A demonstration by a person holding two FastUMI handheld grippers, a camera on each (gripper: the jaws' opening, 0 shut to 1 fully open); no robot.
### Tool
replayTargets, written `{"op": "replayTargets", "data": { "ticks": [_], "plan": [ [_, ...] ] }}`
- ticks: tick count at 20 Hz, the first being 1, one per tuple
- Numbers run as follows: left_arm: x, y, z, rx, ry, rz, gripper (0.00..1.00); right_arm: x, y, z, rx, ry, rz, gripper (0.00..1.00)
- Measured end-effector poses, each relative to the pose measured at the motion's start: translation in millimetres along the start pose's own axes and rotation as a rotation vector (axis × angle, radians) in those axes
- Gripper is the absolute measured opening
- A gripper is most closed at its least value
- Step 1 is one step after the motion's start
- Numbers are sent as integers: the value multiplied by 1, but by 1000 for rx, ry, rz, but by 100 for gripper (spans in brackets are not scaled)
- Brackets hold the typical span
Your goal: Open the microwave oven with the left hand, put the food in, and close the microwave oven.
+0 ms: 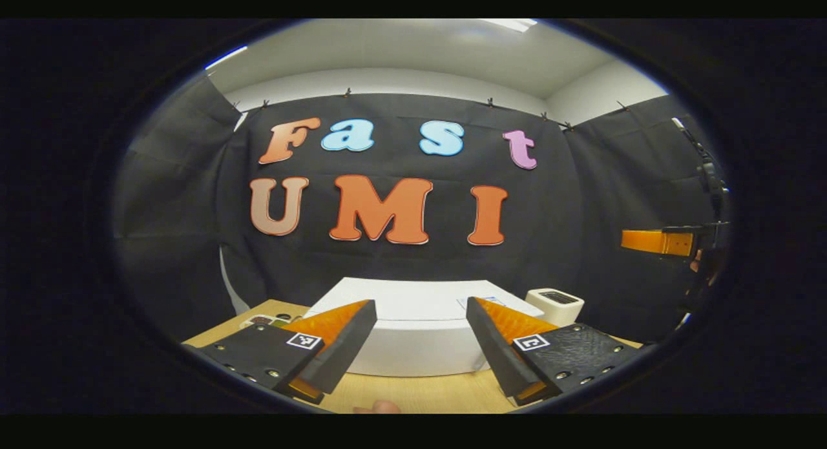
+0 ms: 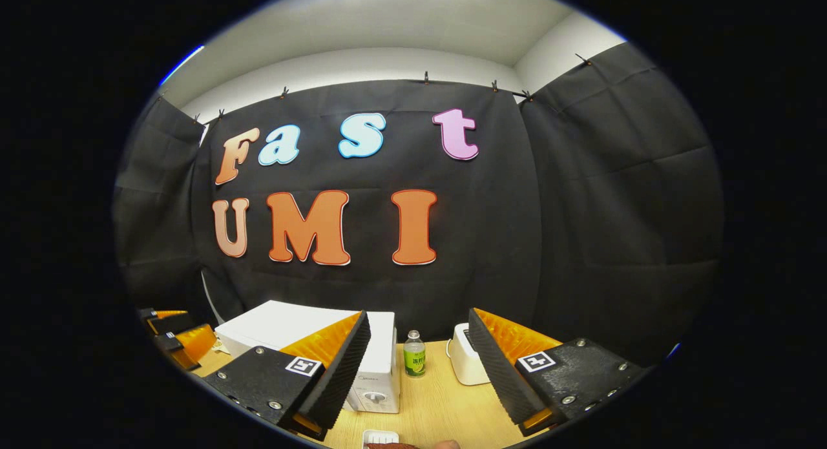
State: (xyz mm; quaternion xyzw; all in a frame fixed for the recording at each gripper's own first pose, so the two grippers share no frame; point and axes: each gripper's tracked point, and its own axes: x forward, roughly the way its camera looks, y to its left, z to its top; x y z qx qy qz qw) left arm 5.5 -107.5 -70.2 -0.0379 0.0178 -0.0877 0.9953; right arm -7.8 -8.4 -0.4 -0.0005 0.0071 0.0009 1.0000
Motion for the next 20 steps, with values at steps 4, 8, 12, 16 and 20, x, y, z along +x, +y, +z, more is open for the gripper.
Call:
{"op": "replayTargets", "data": {
  "ticks": [4,8,12,16,20],
  "plan": [
    [11,-20,-33,15,17,-29,91,0,-2,-1,0,6,-13,95],
    [24,-44,-76,34,59,-58,91,-1,-7,-6,-6,13,-24,95],
    [33,-72,-116,22,96,-93,91,-5,-28,-19,-4,40,-35,95],
    [47,-96,-153,6,107,-125,91,-1,-35,-25,-14,42,-42,95],
    [67,-103,-187,7,131,-108,94,-3,-44,-30,-26,45,-43,95]
  ]
}}
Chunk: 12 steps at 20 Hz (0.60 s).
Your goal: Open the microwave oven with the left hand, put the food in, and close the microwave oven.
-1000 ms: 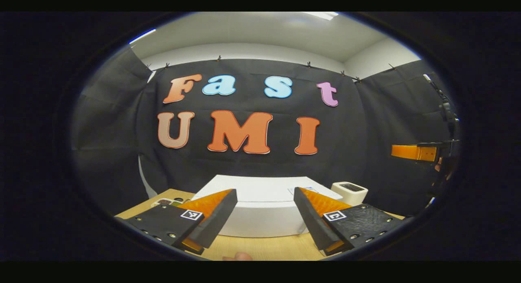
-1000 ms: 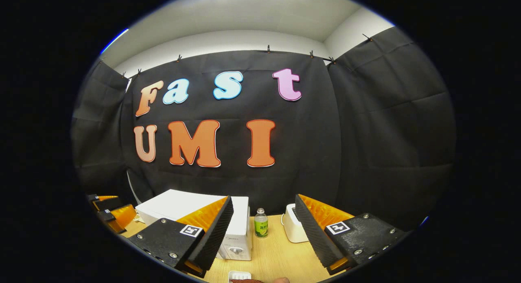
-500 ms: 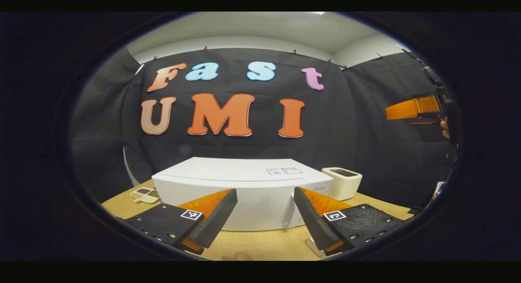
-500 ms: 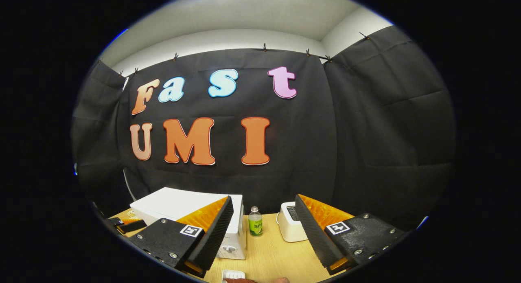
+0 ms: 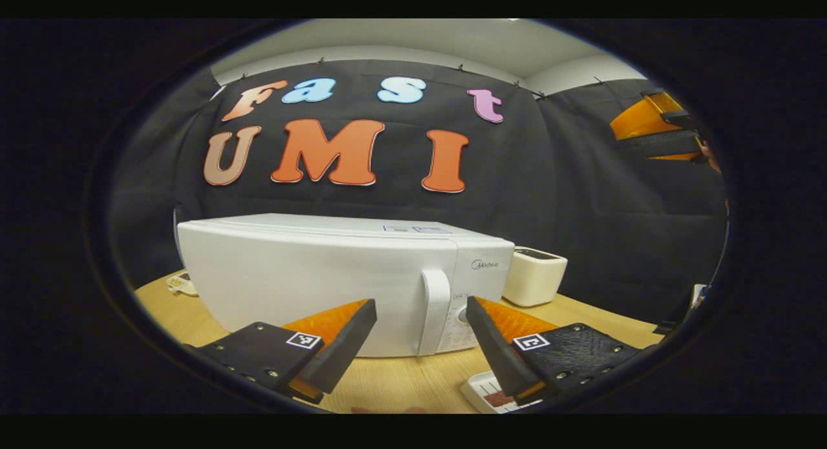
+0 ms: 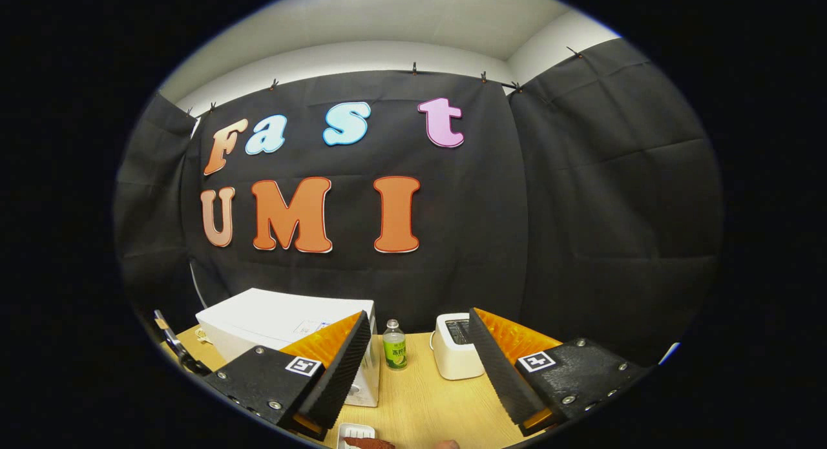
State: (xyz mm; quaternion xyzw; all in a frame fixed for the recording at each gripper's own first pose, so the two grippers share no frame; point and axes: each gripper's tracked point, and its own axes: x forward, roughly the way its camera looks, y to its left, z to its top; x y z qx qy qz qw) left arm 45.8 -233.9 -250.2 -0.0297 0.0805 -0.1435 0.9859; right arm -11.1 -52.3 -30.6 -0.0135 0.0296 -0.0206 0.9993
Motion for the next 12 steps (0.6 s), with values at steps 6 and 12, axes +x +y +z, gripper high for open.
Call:
{"op": "replayTargets", "data": {
  "ticks": [6,12],
  "plan": [
    [24,-5,-34,-9,18,20,92,0,-15,0,-6,-8,-2,95],
    [43,-13,-42,36,9,37,41,2,-34,-4,4,-10,-24,95]
  ]
}}
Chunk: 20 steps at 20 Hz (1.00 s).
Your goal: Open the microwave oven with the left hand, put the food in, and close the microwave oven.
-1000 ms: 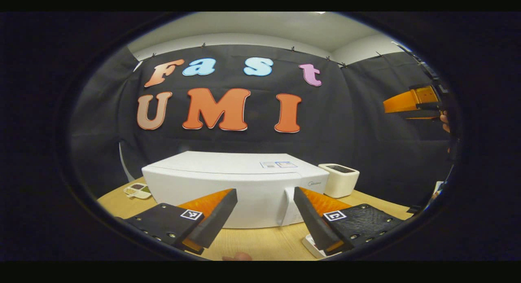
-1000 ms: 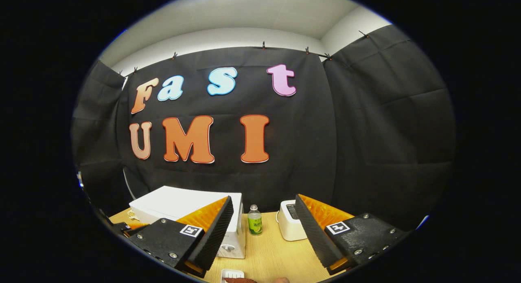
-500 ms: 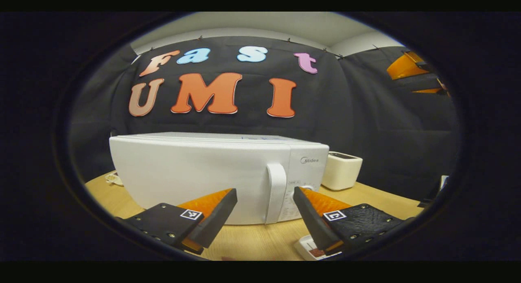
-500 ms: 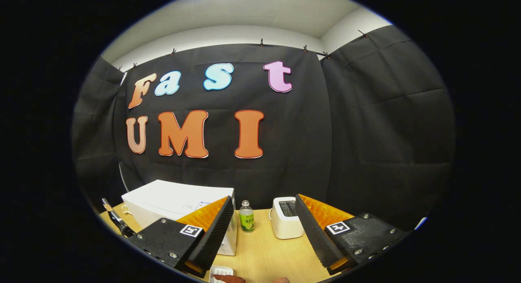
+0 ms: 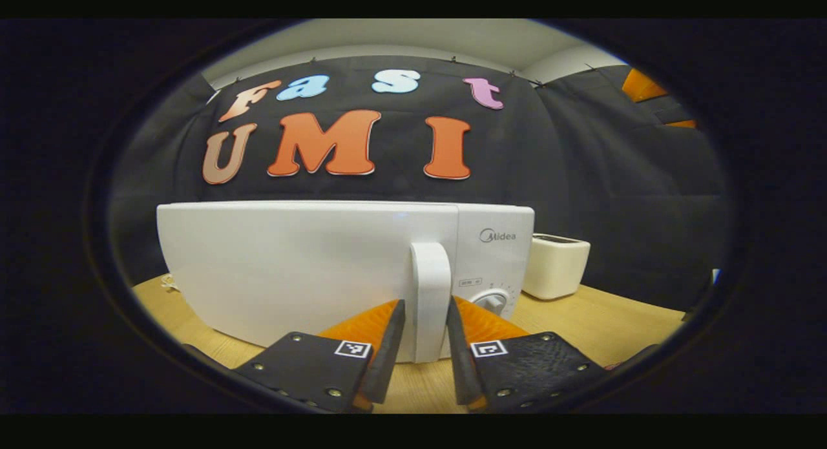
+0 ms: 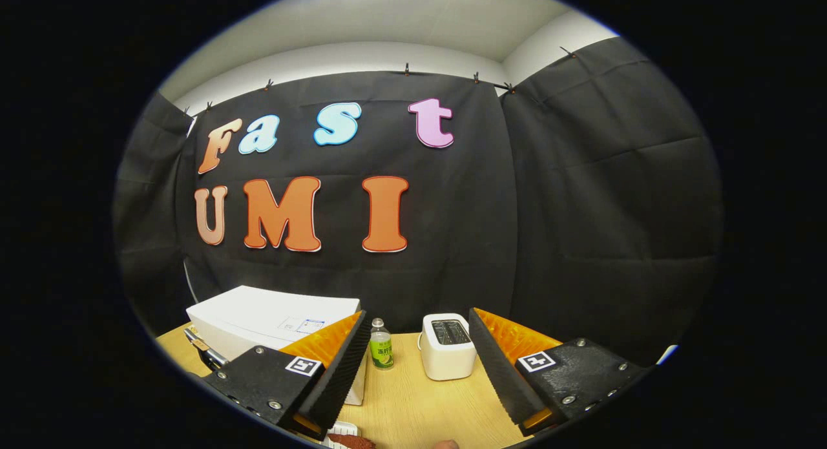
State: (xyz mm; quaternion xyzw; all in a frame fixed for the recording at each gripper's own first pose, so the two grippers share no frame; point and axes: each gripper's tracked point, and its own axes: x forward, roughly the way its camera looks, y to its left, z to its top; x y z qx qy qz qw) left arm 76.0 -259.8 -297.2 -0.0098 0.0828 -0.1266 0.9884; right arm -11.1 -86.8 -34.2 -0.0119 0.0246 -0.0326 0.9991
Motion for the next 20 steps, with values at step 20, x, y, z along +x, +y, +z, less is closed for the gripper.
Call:
{"op": "replayTargets", "data": {
  "ticks": [20],
  "plan": [
    [-134,9,-4,-19,7,-275,7,-12,25,-14,19,15,61,95]
  ]
}}
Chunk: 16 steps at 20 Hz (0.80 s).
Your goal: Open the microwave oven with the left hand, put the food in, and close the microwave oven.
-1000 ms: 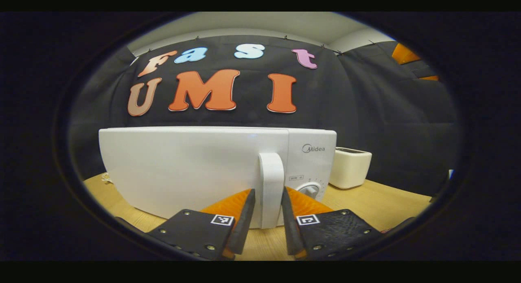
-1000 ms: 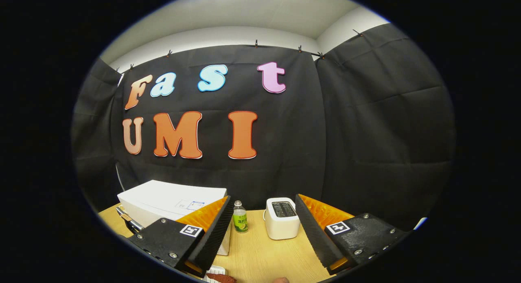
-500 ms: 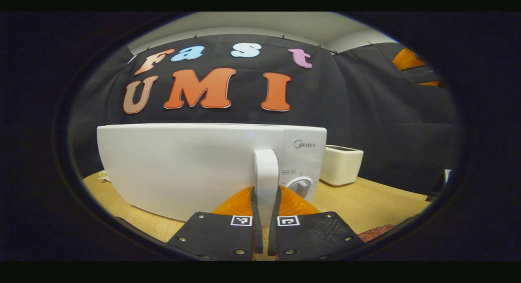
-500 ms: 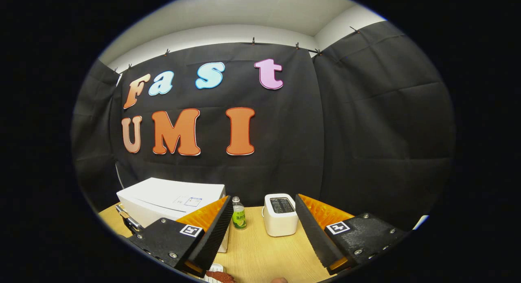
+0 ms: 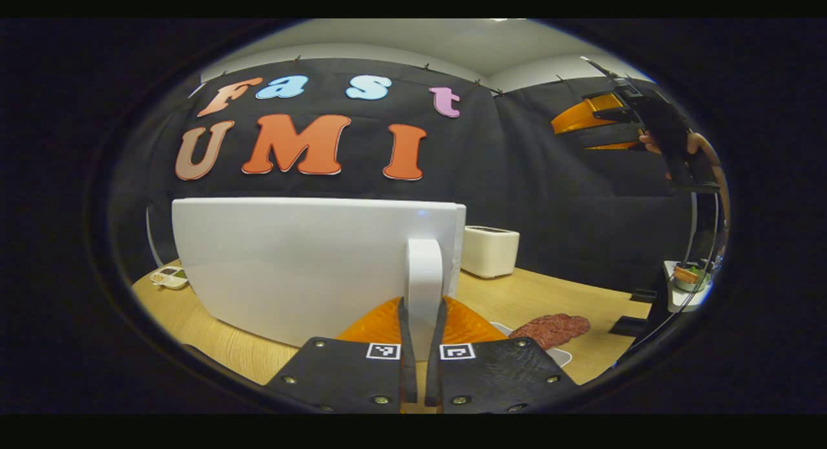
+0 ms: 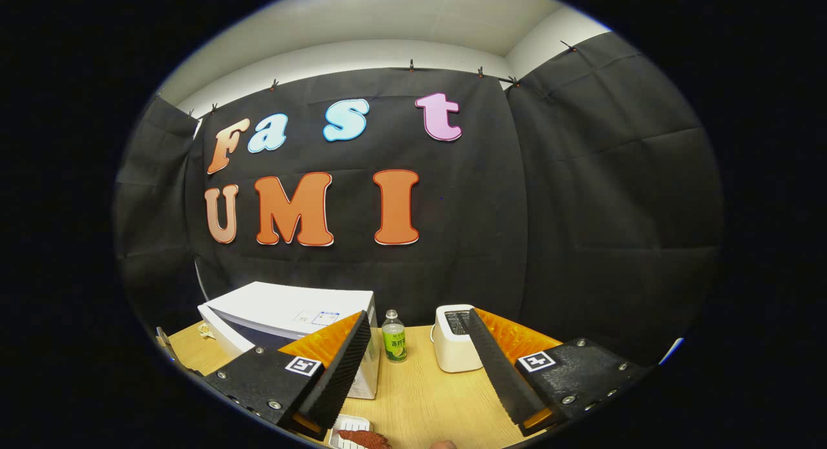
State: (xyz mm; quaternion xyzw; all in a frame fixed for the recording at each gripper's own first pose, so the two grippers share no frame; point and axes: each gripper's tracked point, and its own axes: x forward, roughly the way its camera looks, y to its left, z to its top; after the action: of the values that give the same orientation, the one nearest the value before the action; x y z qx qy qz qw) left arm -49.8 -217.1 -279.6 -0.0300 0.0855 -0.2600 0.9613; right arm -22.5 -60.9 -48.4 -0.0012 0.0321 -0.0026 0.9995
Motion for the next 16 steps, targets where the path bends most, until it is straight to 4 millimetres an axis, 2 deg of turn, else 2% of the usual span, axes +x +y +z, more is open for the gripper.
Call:
{"op": "replayTargets", "data": {
  "ticks": [9,16],
  "plan": [
    [-92,20,-1,17,21,-35,7,-8,42,-4,-6,6,57,95],
    [-173,67,0,36,16,94,8,-17,91,-7,-13,7,131,95]
  ]
}}
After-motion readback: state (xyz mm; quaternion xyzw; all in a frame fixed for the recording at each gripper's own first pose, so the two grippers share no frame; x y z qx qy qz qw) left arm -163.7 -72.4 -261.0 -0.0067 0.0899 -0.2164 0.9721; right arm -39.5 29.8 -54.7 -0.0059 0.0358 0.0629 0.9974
